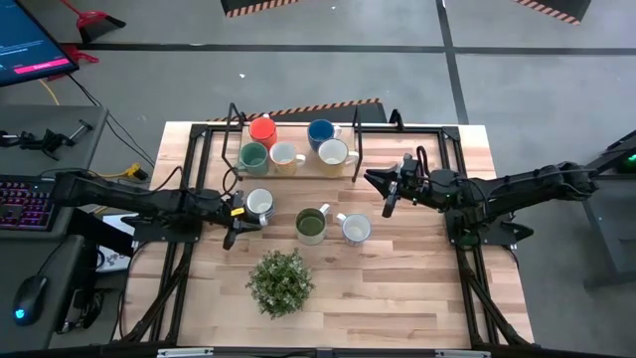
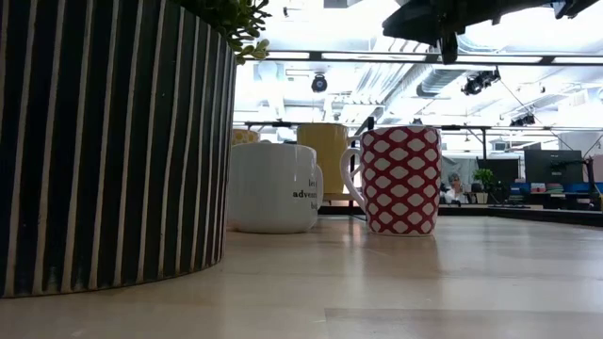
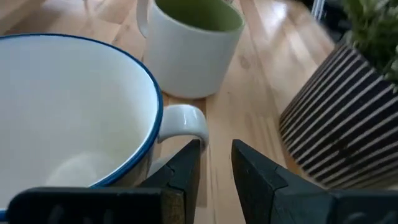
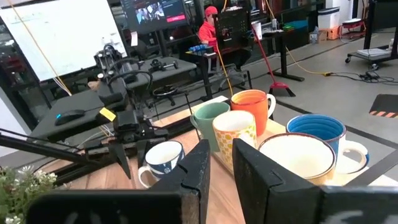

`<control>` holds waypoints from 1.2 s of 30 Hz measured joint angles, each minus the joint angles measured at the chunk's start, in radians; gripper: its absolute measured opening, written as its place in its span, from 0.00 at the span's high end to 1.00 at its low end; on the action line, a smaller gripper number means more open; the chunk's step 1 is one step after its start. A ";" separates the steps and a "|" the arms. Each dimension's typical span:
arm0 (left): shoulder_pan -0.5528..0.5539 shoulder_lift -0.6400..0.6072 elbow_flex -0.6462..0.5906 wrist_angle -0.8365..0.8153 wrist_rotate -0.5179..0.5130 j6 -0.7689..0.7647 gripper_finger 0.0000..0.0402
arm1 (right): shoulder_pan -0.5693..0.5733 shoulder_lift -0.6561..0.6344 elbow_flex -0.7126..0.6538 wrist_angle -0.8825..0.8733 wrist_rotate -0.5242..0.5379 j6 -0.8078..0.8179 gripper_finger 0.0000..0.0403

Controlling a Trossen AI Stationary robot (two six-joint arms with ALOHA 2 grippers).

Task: Place coffee mugs
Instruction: Move the blue patterned mug to the middle left of the table, then adjust the colored mugs on the shelf

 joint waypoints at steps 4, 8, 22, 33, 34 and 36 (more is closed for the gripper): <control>0.000 0.000 0.065 -0.159 -0.016 0.043 0.80 | 0.000 0.000 0.000 -0.008 0.000 0.000 0.86; 0.000 0.000 0.112 -0.251 -0.022 0.047 0.80 | 0.000 0.000 0.000 -0.025 0.000 0.000 0.86; 0.000 0.000 0.325 -0.559 -0.030 0.076 0.80 | 0.000 0.000 0.000 -0.034 -0.006 -0.010 0.86; 0.000 0.000 0.513 -0.557 -0.225 0.086 0.80 | 0.000 0.000 0.000 -0.034 0.000 -0.048 0.86; 0.000 0.000 0.535 -0.554 -0.279 0.096 0.80 | 0.000 0.000 0.000 -0.034 0.002 -0.053 0.86; 0.004 0.000 0.572 -0.553 -0.365 0.110 0.80 | 0.000 0.000 0.000 -0.034 0.008 -0.062 0.86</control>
